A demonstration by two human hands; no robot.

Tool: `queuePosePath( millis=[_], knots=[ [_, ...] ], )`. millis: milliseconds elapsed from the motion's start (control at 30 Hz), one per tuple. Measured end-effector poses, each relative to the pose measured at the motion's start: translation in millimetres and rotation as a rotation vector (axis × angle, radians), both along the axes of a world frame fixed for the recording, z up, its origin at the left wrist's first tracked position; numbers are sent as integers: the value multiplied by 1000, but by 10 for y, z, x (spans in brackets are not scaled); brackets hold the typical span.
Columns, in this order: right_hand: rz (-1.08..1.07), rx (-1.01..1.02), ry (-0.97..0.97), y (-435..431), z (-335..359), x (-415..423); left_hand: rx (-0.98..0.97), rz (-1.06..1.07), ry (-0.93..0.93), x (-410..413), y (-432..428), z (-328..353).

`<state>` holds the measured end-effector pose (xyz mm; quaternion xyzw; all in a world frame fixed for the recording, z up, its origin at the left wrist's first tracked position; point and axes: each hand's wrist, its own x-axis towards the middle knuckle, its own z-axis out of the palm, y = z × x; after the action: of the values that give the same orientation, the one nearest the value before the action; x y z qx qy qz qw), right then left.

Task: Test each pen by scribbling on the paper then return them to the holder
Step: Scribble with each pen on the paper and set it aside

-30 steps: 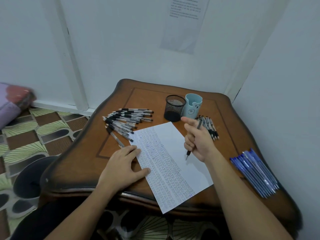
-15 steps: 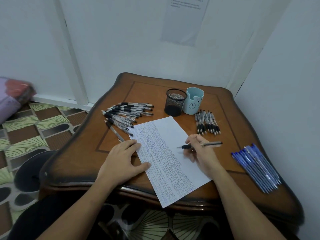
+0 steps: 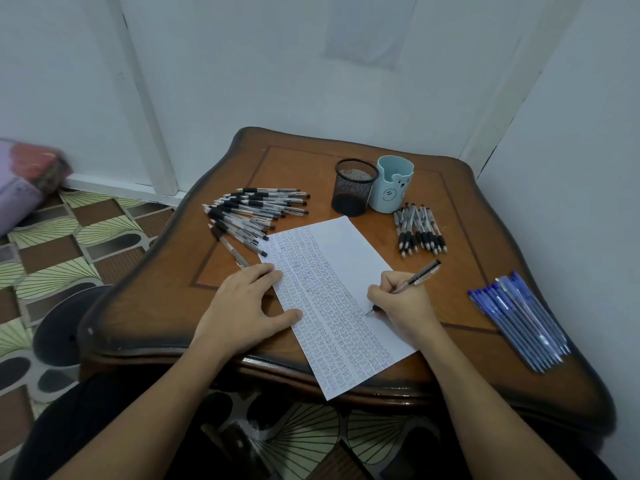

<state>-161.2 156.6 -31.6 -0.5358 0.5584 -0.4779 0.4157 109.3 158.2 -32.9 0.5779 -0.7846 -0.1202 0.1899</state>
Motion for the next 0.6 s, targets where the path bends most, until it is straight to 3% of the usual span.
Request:
queuePosePath(
  millis=[600],
  knots=[
    [79,11,35,16,14,-6,-7,-2,-21,-5,-1,6]
  ],
)
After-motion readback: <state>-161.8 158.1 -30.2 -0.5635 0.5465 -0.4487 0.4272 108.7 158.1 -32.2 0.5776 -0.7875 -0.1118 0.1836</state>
